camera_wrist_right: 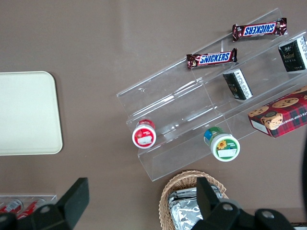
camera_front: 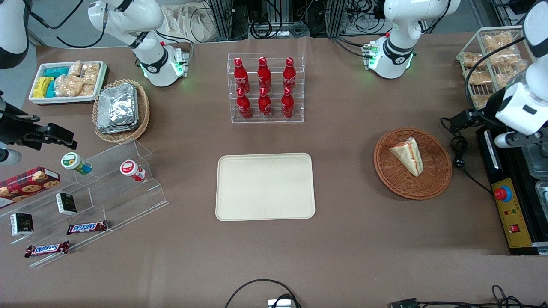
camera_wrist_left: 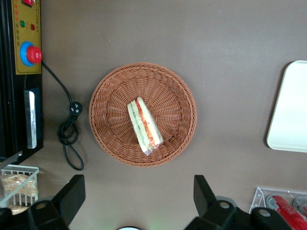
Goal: Place sandwich from basket to tray
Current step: 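Move the left gripper over the wicker basket above the wrapped sandwich, then lower the open left gripper around the sandwich in the basket, then close the left gripper on the sandwich and lift it, then carry the sandwich with the left gripper over the cream tray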
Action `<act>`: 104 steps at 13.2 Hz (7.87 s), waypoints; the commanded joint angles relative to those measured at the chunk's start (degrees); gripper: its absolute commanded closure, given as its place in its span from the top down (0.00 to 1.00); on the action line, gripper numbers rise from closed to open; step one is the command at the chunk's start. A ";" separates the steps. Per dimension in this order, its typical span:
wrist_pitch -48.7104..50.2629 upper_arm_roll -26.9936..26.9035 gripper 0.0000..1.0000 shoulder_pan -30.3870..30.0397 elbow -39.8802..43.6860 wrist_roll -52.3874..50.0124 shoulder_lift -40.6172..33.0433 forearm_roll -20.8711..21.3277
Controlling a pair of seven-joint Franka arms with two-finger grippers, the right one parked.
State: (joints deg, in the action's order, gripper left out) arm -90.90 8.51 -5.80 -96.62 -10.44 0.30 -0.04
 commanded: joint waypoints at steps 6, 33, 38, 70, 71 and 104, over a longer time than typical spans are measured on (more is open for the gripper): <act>-16.66 0.10 1.00 -0.09 -21.22 -10.29 -7.06 0.21; -60.71 0.01 1.00 -0.44 -50.16 -22.51 -1.01 -0.14; -65.53 0.01 1.00 -0.35 -51.82 -24.53 1.02 -0.14; -45.72 6.59 0.35 3.78 -39.29 -11.45 -3.64 4.70; -42.99 7.99 0.35 3.78 -36.74 -10.75 -3.29 4.44; -30.83 25.59 0.31 17.84 11.89 -39.30 42.77 23.86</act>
State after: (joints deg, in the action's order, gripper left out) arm -123.03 34.86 10.24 -87.86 -47.66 41.27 22.51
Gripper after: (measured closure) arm 0.692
